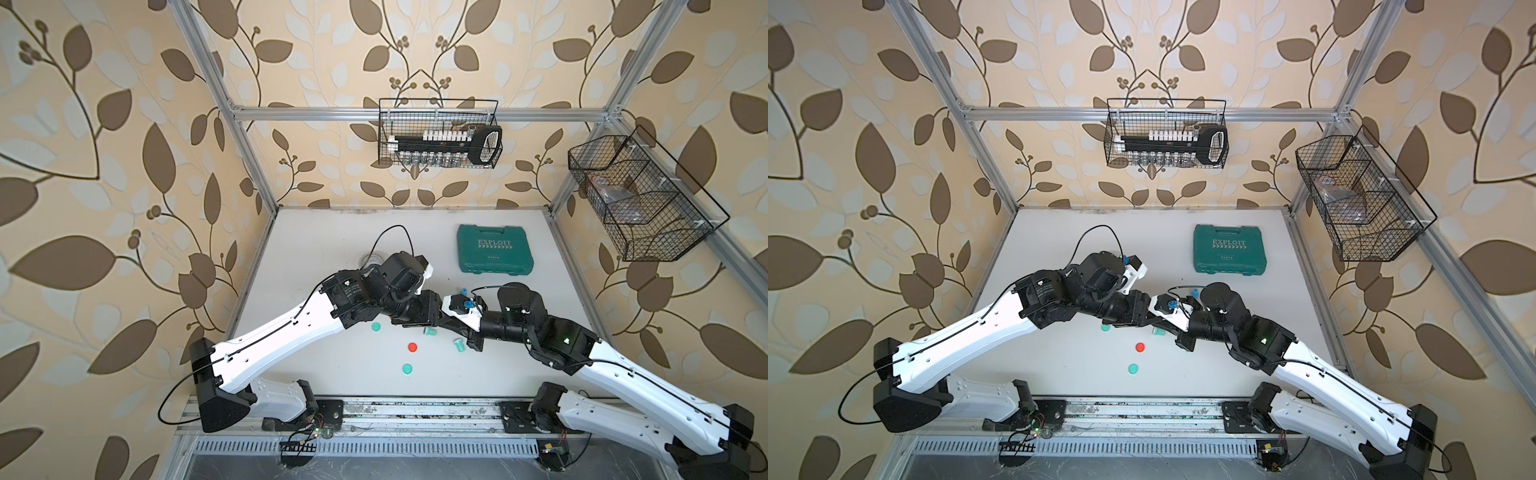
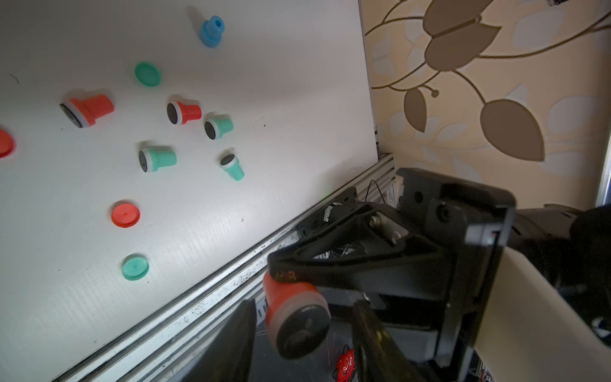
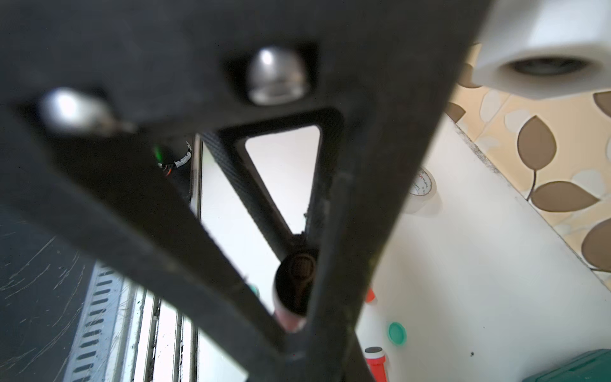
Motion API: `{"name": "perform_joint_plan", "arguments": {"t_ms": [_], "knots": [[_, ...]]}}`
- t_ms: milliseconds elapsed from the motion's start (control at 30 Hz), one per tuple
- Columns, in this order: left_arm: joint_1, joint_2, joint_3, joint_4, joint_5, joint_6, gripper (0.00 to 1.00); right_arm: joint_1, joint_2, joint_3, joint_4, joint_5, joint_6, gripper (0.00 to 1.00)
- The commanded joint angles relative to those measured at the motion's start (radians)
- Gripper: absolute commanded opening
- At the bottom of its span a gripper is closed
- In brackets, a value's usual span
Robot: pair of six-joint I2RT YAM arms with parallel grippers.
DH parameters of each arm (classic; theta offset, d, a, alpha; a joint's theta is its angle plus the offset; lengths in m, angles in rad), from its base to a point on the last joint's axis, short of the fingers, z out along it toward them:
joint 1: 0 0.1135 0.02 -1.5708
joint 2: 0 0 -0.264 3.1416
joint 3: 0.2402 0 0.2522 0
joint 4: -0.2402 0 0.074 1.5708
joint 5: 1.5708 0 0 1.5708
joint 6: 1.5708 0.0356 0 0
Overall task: Close the stamp cap
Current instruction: Pick up the stamp from the center of the board.
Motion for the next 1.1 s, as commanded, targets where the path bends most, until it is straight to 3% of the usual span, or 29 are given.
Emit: {"name": "perform_joint_plan", "arguments": {"t_ms": [0,400,667,833,1067], "knots": [[-0.015,0.000,0.011,0.023,-0.013,-0.002,0.46,0.011,-0.008,0.006,0.028,-0.024,0.009,0.00],[-0.016,-0.020,0.004,0.020,-0.042,-0.002,0.33,0.021,-0.029,-0.004,0.040,-0.017,0.012,0.00],[-0.017,-0.040,-0.010,0.033,-0.046,-0.002,0.19,0.025,-0.039,0.002,0.056,0.007,0.028,0.01],[-0.017,-0.071,-0.005,0.068,-0.044,-0.002,0.16,0.024,-0.049,0.011,0.077,0.013,0.045,0.18],[-0.015,-0.101,0.019,0.098,-0.050,-0.002,0.16,0.024,-0.071,0.032,0.122,0.040,0.095,0.34]]}}
